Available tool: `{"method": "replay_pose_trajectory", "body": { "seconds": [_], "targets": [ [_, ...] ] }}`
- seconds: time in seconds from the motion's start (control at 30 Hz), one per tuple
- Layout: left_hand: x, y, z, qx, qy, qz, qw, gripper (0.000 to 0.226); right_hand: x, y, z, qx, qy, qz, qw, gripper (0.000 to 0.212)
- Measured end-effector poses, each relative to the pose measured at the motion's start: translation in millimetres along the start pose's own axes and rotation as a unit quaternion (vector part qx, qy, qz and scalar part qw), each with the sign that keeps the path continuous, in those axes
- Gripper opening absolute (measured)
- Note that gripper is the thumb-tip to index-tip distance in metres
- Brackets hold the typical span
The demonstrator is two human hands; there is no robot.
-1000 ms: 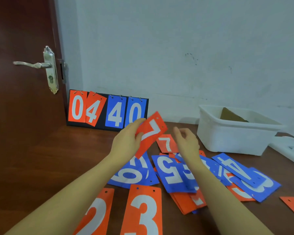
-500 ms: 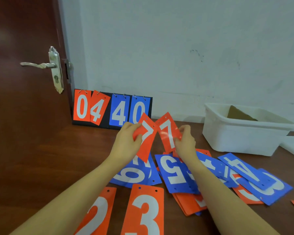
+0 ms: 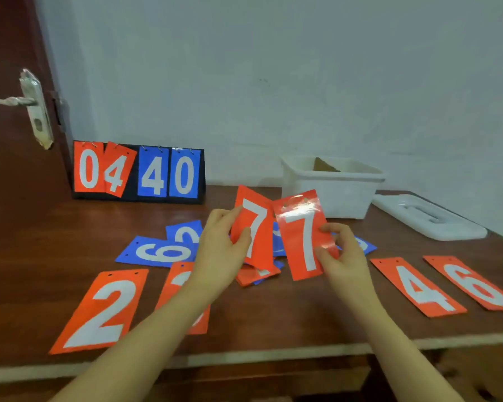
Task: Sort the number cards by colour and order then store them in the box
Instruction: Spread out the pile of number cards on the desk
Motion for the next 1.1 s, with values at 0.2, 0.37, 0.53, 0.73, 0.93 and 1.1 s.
{"method": "replay_pose_trajectory", "body": {
  "seconds": [0.2, 0.37, 0.53, 0.73, 0.93, 1.1],
  "targets": [
    [-61.1, 23.6, 40.9, -0.011, -0.053, -0.013, 0.998, 0.046, -28.8, 36.5, -68.6, -0.292, -0.017, -0.041, 0.955, 0.042],
    [-86.7, 33.8, 64.3, -0.005, -0.104, -0.024, 0.994, 0.049, -35.4, 46.6, -96.0, -0.43, -0.041, -0.015, 0.902, 0.026],
    [-92.6, 38.8, 81.2, -0.027, -0.141, -0.031, 0.989, 0.05, -31.6, 38.0, -95.7, -0.3, -0.01, -0.009, 0.954, 0.027],
    [-94.9, 43.3, 90.2, -0.029, -0.208, -0.053, 0.976, 0.065, -23.6, 35.4, -89.6, -0.036, 0.024, 0.052, 0.998, 0.027],
    [-95.2, 39.7, 103.3, 0.278, -0.324, 0.147, 0.892, 0.05, -4.3, 50.2, -106.0, -0.16, 0.005, 0.01, 0.987, 0.028],
    [-77.7, 30.6, 100.0, 0.237, -0.394, 0.157, 0.874, 0.04, 1.0, 50.8, -114.4, -0.154, 0.033, 0.011, 0.987, 0.03]
  ]
}}
Point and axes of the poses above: each hand's wrist, its own x-axis towards the middle knuckle, its own z-axis out of the palm, y = z × x, the point moved 1 cm from there along x, towards the middle knuckle, and after that the axes turned 14 degrees about y, right-handed, at the moved point
